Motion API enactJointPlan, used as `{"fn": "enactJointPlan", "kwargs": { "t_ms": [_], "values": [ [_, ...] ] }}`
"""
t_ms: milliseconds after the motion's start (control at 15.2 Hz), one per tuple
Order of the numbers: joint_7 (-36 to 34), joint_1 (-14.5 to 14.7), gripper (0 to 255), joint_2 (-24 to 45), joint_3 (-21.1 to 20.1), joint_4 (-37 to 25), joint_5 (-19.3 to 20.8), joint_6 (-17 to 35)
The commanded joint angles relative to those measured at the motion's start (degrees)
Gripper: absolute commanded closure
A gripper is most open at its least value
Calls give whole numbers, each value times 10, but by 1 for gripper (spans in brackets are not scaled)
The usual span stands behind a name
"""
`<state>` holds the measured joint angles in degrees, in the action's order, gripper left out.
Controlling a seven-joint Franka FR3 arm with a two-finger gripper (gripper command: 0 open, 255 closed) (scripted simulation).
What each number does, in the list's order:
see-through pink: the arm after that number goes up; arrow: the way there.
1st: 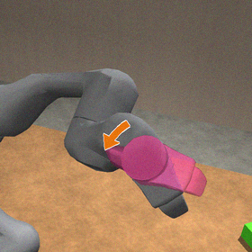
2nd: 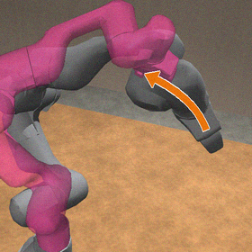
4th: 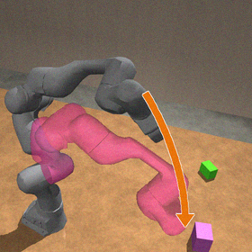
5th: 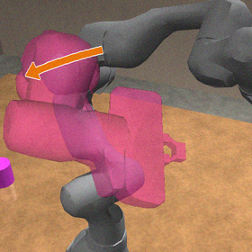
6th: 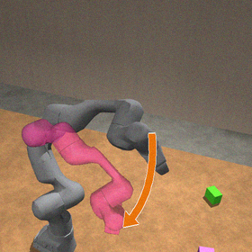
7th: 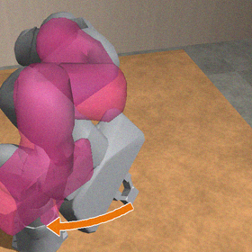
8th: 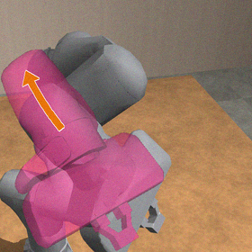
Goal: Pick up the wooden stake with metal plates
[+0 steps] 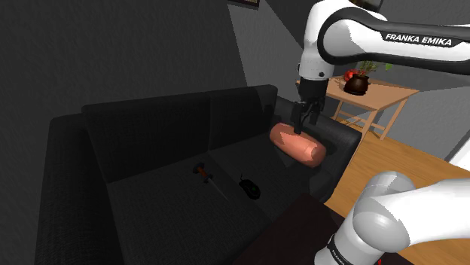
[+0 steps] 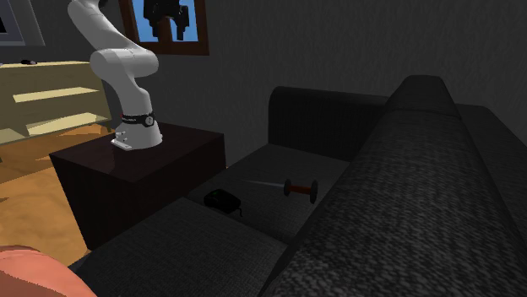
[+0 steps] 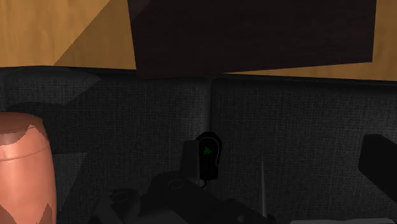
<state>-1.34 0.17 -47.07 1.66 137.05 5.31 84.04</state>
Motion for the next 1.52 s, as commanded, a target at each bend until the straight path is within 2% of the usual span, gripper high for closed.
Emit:
{"fn": "enactJointPlan", "kwargs": {
  "t_ms": [0, 396, 726, 1056, 1452],
  "values": [
    [0, 0, 0, 0, 0, 0, 0, 0],
    [-12, 6, 0, 51, 0, 71, -3, 140],
    [-21, 10, 0, 121, -1, 106, -4, 262],
    [-30, 14, 0, 214, -2, 118, -4, 383],
    [-41, 17, 0, 348, -6, 100, -2, 517]
  ]
}}
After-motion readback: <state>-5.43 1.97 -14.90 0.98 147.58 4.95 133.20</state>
